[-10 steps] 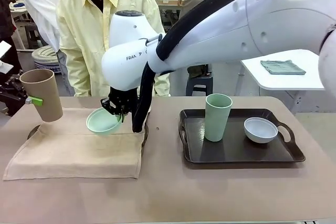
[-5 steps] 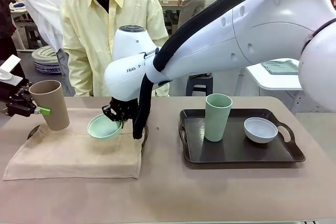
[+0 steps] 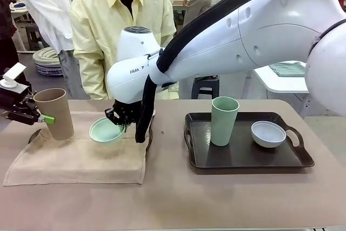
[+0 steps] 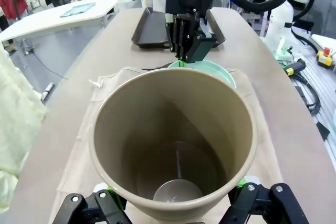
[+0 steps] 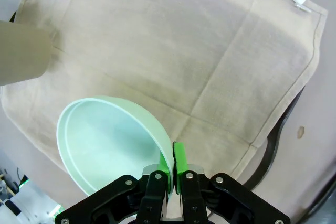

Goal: Set up a tray with a mat and arrange the tableware.
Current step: Place the Picnic Bowl and Reusable plastic cup back onto the Handle tray in front of the human's position.

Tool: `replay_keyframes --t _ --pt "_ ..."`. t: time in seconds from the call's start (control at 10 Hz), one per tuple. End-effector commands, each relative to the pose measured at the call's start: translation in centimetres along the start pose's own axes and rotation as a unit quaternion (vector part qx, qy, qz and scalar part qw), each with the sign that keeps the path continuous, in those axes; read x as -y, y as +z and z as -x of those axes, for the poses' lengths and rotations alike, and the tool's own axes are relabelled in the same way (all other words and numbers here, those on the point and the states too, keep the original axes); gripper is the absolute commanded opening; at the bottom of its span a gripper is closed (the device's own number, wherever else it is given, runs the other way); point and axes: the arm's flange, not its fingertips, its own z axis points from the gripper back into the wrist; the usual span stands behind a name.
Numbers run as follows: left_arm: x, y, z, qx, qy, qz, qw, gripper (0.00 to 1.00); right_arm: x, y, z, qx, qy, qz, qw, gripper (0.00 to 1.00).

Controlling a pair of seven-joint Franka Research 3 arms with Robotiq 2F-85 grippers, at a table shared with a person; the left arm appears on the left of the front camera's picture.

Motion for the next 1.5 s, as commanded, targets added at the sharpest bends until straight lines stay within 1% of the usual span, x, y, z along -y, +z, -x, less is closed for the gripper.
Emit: replay_keyframes --t 0.0,0.1,0.3,0.4,0.8,1.1,1.2,1.3,1.4 --pt "0.0 -0.1 0.0 0.002 0.0 0.002 1.0 0.88 0.0 0.0 0.0 0.0 0.0 -0.001 1.0 0.04" --pt "0.1 -1.0 0.5 0.0 -0.012 0.007 1.0 0.88 0.4 -0.6 -0.3 0.001 0.014 -0.012 1.0 0.04" --pt "0.4 -2.3 0.9 0.017 -0.036 0.007 0.999 0.88 0.5 -1.9 -0.6 0.001 0.024 -0.011 1.0 0.04" --pt "0.4 -2.7 0.9 0.027 -0.044 0.008 0.999 0.88 0.6 -2.4 -0.7 -0.003 0.026 -0.008 1.0 0.04" --pt "0.3 -3.3 1.7 0.035 -0.082 0.017 0.996 0.88 0.9 -3.6 -1.1 -0.009 0.027 -0.009 1.0 0.04" --pt "-0.1 -3.8 2.8 0.027 -0.074 0.025 0.997 0.88 1.1 -3.8 -1.2 -0.011 0.025 -0.013 1.0 0.04" --pt "0.0 -3.9 2.9 0.021 -0.067 0.022 0.997 1.0 1.1 -3.8 -1.1 -0.01 0.027 -0.015 0.999 0.04" --pt "-0.1 -3.8 2.8 0.018 -0.066 0.021 0.997 1.0 1.2 -3.8 -1.2 -0.01 0.026 -0.017 0.999 0.64" --pt "0.0 -3.5 2.6 0.011 -0.065 0.014 0.998 1.0 1.1 -3.2 -0.9 -0.011 0.022 -0.013 1.0 0.64"
